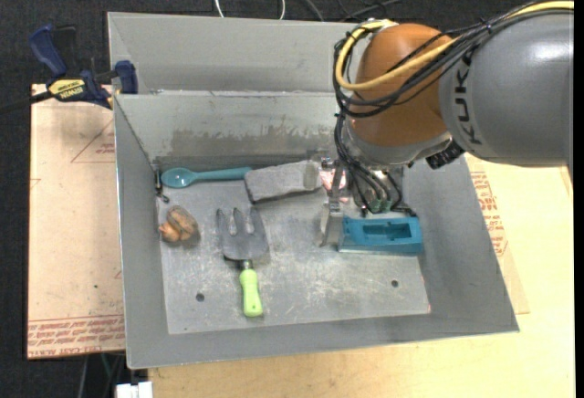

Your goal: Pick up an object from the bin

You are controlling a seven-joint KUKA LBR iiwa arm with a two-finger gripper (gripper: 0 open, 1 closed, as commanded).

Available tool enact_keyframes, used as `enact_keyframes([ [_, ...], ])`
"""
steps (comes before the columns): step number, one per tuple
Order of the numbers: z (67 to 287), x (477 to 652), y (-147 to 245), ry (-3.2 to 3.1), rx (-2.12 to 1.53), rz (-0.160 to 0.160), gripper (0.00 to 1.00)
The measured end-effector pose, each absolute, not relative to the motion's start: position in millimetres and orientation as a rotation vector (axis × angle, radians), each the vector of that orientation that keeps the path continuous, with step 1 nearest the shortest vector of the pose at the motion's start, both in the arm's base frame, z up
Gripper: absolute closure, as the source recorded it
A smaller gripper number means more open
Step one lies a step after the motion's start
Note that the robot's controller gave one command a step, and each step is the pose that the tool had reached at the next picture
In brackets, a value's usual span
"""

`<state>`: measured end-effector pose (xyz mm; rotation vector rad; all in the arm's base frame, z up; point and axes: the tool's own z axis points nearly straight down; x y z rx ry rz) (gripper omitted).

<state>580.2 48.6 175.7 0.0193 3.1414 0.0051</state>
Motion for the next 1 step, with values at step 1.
enact_keyframes([
  [1, 128.9, 568.2, -25.0, 3.133, -0.125, 0.006, 0.0],
])
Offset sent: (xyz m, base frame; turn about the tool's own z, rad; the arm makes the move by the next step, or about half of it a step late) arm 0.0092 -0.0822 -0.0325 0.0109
